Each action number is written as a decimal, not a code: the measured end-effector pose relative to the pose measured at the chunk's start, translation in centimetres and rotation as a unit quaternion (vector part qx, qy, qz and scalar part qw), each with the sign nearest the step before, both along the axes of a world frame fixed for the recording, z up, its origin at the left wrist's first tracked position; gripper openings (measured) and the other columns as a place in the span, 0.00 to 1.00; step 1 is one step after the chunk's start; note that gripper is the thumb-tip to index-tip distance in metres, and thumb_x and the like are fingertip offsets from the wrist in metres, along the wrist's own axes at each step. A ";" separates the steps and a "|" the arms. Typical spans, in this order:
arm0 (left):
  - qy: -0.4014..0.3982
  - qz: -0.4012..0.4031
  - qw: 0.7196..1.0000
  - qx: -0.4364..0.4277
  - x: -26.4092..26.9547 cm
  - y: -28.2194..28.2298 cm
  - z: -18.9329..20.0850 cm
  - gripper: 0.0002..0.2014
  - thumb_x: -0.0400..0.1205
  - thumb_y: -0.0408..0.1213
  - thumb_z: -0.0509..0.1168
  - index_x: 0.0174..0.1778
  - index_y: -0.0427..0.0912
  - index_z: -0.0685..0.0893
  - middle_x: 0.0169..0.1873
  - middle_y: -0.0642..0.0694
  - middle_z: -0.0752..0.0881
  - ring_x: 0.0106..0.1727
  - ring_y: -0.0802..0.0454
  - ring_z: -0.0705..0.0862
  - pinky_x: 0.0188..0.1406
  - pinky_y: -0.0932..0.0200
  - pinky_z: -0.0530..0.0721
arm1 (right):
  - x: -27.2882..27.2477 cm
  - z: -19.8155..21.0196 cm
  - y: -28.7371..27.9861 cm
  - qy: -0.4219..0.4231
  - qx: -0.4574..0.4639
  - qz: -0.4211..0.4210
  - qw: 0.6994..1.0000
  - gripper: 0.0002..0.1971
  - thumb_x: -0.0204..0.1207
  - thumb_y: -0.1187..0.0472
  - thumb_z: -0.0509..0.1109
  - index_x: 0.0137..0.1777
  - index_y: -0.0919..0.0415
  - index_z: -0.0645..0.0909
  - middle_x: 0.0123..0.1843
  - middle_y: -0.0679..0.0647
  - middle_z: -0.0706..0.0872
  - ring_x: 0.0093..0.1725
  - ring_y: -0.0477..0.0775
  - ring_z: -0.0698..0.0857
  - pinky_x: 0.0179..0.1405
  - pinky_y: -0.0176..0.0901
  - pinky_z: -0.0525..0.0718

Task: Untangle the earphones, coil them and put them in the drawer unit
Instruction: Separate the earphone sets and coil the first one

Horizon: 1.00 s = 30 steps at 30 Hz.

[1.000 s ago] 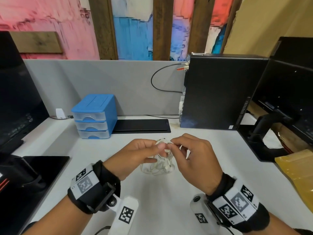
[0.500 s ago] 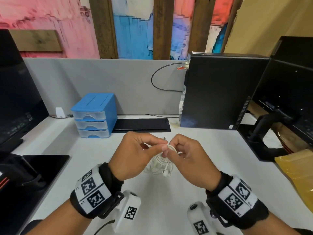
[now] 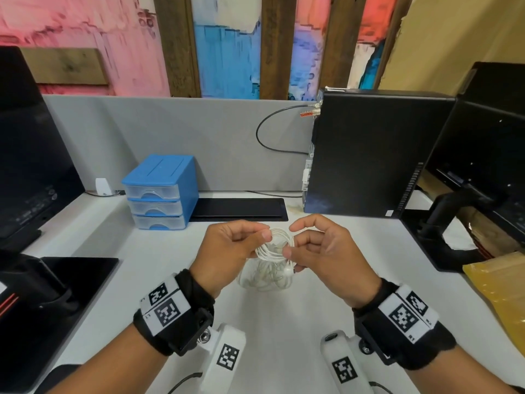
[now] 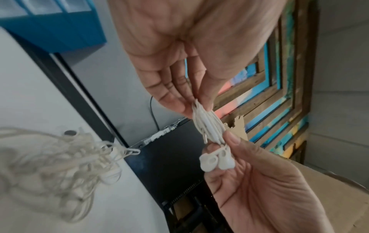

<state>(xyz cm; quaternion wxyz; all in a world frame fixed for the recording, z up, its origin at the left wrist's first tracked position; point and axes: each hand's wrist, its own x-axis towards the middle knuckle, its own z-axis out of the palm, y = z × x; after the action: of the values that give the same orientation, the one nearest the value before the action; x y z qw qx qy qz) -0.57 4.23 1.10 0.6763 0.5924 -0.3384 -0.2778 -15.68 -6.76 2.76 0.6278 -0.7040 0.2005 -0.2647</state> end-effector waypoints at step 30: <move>-0.174 0.036 0.962 0.207 2.2 -4.1 -5.2 0.10 0.70 0.44 0.81 0.39 0.46 0.87 0.33 0.51 0.87 0.33 0.55 0.83 0.35 0.62 0.79 | -3.4 -5.7 -14.0 0.238 -0.015 -0.207 0.949 0.11 0.75 0.58 0.77 0.50 0.65 0.85 0.45 0.58 0.88 0.40 0.53 0.86 0.33 0.41 0.82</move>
<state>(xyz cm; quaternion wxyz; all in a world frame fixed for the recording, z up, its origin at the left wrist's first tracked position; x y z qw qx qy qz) 1.59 0.09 -4.15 0.4795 0.7702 -0.3644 -0.2101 -19.03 -20.79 -2.97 0.4826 -0.6990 0.4813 -0.2164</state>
